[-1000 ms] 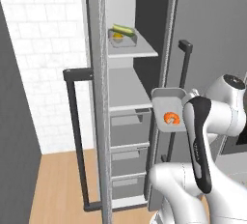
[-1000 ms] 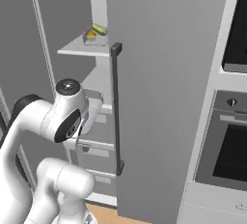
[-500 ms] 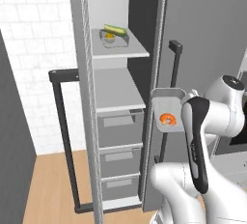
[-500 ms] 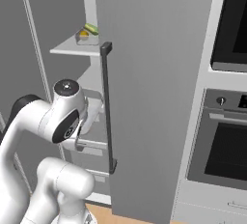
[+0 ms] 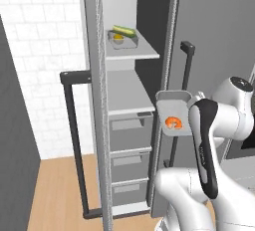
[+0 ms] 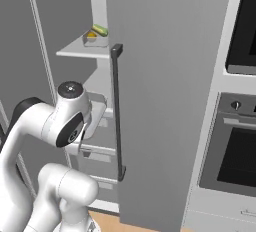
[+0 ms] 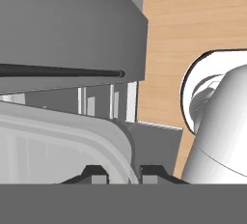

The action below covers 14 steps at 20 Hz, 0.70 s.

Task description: Take the meat container that has the shrimp and place it on the second highest rack of the freezer. Then take the vegetable container that has the lemon and corn and place it on the highest rack of the freezer.

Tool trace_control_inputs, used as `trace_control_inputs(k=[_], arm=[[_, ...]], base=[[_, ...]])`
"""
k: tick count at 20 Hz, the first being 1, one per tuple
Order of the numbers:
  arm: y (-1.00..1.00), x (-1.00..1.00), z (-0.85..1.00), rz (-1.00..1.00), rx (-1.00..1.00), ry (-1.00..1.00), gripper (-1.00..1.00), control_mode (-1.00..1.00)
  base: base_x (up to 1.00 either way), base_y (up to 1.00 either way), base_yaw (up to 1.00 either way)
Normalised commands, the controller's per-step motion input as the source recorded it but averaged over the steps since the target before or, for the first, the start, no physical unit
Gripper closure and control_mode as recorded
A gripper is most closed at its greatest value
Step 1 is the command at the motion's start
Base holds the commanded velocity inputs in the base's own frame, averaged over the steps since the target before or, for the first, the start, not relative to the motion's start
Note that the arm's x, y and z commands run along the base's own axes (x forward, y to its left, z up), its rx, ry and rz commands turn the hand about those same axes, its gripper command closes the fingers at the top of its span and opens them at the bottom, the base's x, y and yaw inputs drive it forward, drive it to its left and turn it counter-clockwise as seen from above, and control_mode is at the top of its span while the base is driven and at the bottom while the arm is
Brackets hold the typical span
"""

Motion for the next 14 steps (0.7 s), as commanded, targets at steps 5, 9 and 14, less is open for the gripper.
trace_control_inputs(k=[5, 9, 14], arm=[[0.00, 0.00, 0.00, 0.00, 0.00, 0.00, 1.00, 1.00], [0.00, 0.00, 0.00, 0.00, 0.00, 0.00, 1.00, 1.00], [0.00, 0.00, 0.00, 0.00, 0.00, 0.00, 1.00, 1.00]], base=[[0.11, 0.24, 0.00], [0.25, 0.24, 0.00], [0.33, 0.32, 0.00]])
